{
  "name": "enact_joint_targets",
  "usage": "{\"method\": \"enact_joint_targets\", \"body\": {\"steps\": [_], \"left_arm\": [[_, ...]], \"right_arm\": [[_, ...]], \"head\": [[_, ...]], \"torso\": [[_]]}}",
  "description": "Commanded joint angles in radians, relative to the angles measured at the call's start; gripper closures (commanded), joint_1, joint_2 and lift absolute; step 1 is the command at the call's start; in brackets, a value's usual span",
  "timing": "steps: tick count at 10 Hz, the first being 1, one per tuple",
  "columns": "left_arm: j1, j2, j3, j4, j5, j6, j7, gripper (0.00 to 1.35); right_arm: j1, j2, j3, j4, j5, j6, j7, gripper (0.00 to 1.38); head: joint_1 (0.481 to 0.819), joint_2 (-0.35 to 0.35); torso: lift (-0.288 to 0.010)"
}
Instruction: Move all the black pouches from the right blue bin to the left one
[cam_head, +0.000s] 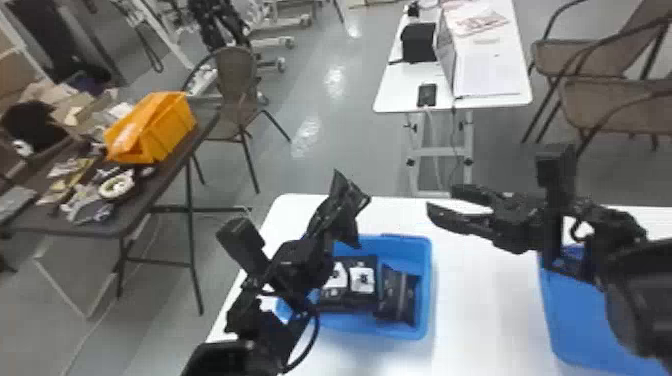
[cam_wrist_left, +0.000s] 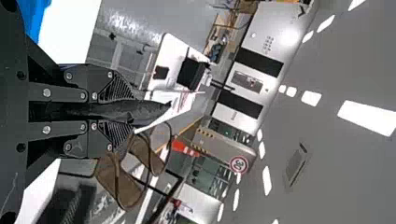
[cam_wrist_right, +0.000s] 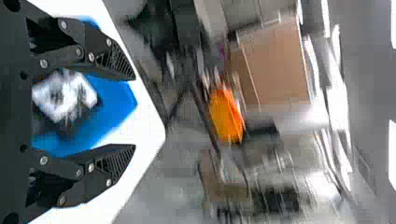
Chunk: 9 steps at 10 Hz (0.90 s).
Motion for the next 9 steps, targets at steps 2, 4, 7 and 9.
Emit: {"method": "enact_joint_targets", "body": {"steps": [2,4,7,9], "left_arm": [[0.031,-0.020,0.032,0.000,-0.150,-0.042,0.003,1.22],[0.057,-0.020,0.050,0.028,-0.394,-0.057,0.005,1.22],[0.013,-0.020,-0.017,0.189,-0.552,-0.131,0.005,1.22],[-0.004,-0.017,-0.025,0.236,-0.543,-0.146,0.005,1.17]], "right_arm": [[0.282,0.027,-0.251,-0.326,0.105,0.007,-0.181,0.28],[0.353,0.026,-0.303,-0.396,0.106,0.021,-0.215,0.29],[0.368,0.026,-0.314,-0.401,0.102,0.033,-0.216,0.29],[0.360,0.024,-0.312,-0.393,0.105,0.036,-0.215,0.29]], "head": [[0.695,0.215],[0.695,0.145],[0.695,0.127],[0.695,0.094]], "torso": [[0.010],[0.010],[0.010],[0.010]]}}
